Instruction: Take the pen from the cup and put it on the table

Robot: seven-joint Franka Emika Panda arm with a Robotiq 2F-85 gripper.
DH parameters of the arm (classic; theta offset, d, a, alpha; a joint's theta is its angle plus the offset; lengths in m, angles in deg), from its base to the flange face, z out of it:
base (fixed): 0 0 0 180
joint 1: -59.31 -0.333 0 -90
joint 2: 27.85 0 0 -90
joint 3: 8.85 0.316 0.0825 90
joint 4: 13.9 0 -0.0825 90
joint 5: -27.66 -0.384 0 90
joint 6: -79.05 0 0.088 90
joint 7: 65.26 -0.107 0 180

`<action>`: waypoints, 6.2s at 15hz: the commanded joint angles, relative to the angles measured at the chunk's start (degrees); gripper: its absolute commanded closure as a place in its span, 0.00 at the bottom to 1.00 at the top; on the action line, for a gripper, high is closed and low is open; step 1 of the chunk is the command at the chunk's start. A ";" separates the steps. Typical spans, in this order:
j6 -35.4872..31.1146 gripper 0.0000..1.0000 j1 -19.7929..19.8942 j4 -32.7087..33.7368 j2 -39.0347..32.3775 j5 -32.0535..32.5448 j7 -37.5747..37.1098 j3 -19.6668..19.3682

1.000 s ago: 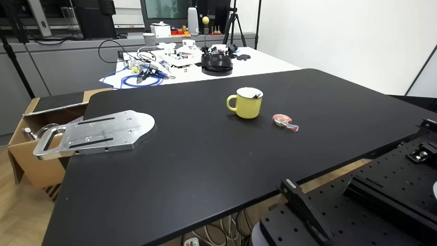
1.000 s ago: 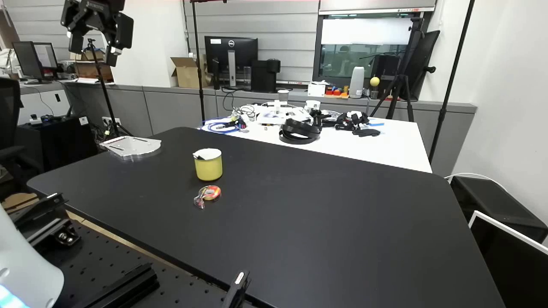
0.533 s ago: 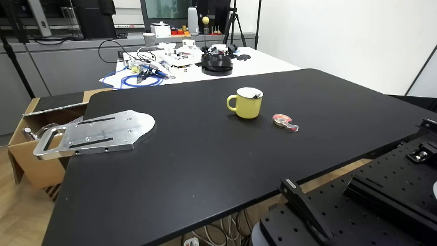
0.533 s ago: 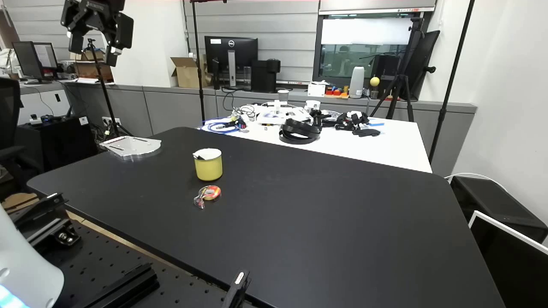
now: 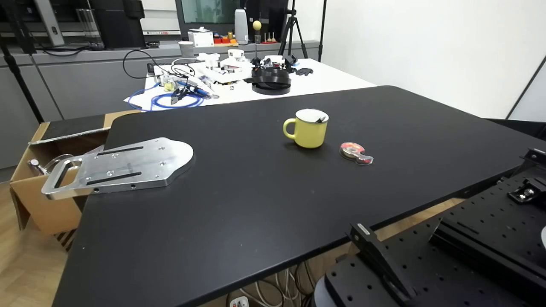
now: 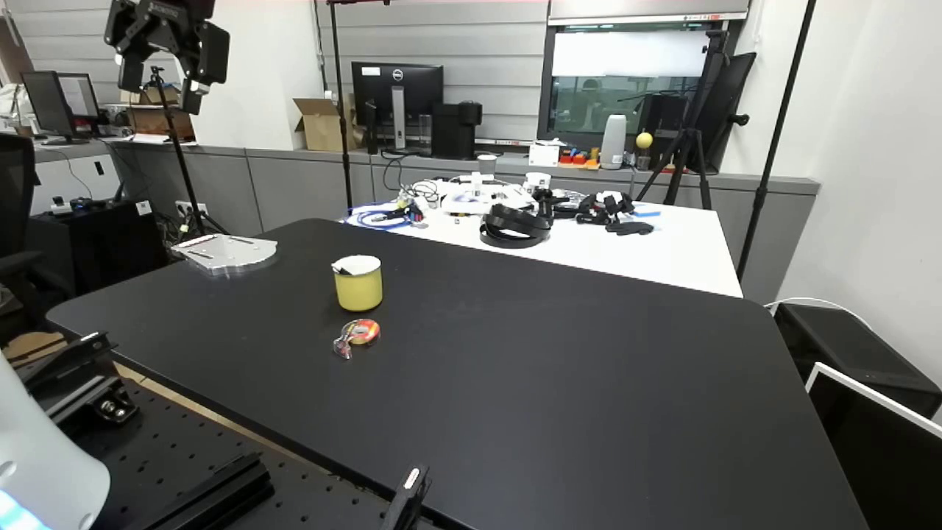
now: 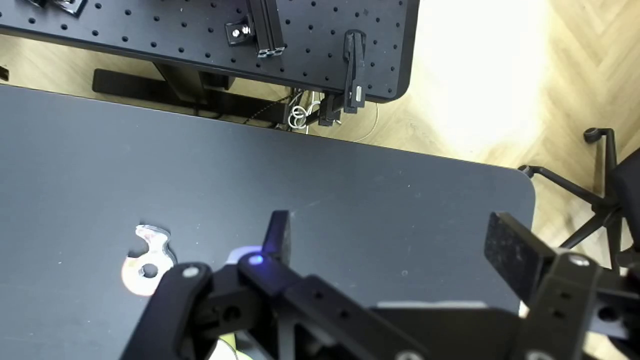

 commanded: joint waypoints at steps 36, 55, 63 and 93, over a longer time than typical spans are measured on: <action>12.27 0.00 11.17 51.71 -53.82 1.77 4.37 -2.01; 13.20 0.00 12.18 52.88 -66.17 0.13 3.43 -1.27; 8.23 0.00 12.54 51.23 -68.48 0.13 5.64 -0.71; 8.93 0.00 12.76 52.37 -72.69 0.46 5.32 -0.76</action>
